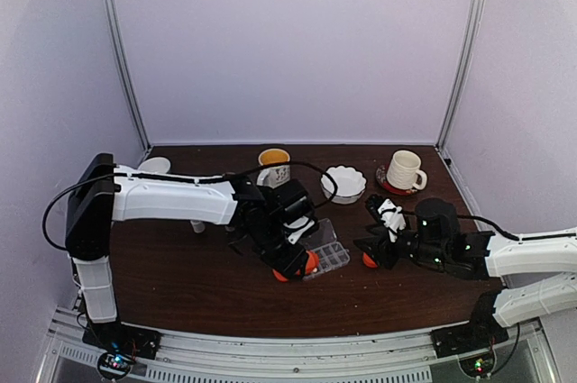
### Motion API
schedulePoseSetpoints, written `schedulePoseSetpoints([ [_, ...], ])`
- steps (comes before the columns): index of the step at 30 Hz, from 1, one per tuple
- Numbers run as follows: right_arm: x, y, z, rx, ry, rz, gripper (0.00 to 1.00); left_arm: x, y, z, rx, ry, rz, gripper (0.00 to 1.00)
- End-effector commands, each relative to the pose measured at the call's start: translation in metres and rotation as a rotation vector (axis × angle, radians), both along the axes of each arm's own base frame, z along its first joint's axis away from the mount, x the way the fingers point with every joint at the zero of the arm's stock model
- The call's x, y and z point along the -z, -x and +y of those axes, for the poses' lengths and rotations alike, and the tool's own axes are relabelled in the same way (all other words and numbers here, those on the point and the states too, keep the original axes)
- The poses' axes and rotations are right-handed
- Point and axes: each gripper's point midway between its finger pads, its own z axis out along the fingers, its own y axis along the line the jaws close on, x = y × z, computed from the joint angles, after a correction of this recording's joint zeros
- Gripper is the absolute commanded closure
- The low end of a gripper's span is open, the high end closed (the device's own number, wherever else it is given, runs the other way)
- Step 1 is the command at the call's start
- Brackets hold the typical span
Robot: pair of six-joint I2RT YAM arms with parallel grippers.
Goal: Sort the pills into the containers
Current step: Pour the pill into the compartment of the pill container.
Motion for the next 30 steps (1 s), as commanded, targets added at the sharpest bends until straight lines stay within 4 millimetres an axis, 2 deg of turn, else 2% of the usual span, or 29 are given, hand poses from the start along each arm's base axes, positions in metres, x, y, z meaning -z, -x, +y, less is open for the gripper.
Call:
schedulePoseSetpoints([
  [1, -0.009, -0.005, 0.003, 0.009, 0.001, -0.026, 0.5, -0.008, 0.001, 0.0, 0.03, -0.013, -0.01, 1.0],
  [5, -0.008, -0.004, 0.003, 0.009, 0.002, -0.024, 0.5, -0.037, -0.009, 0.001, 0.028, -0.011, -0.07, 1.0],
  [7, -0.008, -0.005, 0.004, 0.007, 0.002, -0.022, 0.5, -0.039, -0.011, 0.0, 0.028, -0.01, -0.078, 1.0],
  [9, -0.007, -0.004, 0.004, 0.006, 0.005, -0.021, 0.5, -0.032, -0.01, 0.001, 0.025, -0.013, -0.073, 1.0],
  [14, -0.008, -0.005, 0.003, 0.009, 0.005, -0.023, 0.5, 0.02, 0.004, 0.004, 0.024, -0.016, 0.023, 1.0],
  [16, -0.008, -0.005, 0.004, 0.006, 0.005, -0.021, 0.5, 0.027, 0.008, 0.005, 0.028, -0.029, 0.043, 1.0],
  [19, -0.007, -0.005, 0.004, 0.007, 0.007, -0.02, 0.5, 0.009, 0.002, 0.004, 0.02, -0.02, 0.008, 1.0],
  [22, -0.007, -0.005, 0.004, 0.008, 0.01, -0.021, 0.5, -0.02, -0.005, 0.0, 0.019, 0.008, -0.041, 1.0],
  [25, -0.006, -0.005, 0.004, 0.008, 0.011, -0.02, 0.5, -0.035, -0.009, -0.004, 0.018, 0.037, -0.065, 1.0],
  [27, -0.006, -0.005, 0.004, 0.008, 0.013, -0.019, 0.5, -0.035, -0.011, -0.003, 0.011, 0.032, -0.077, 1.0],
  [30, -0.006, -0.005, 0.004, 0.009, 0.014, -0.018, 0.5, -0.021, -0.008, -0.002, 0.014, 0.017, -0.054, 1.0],
])
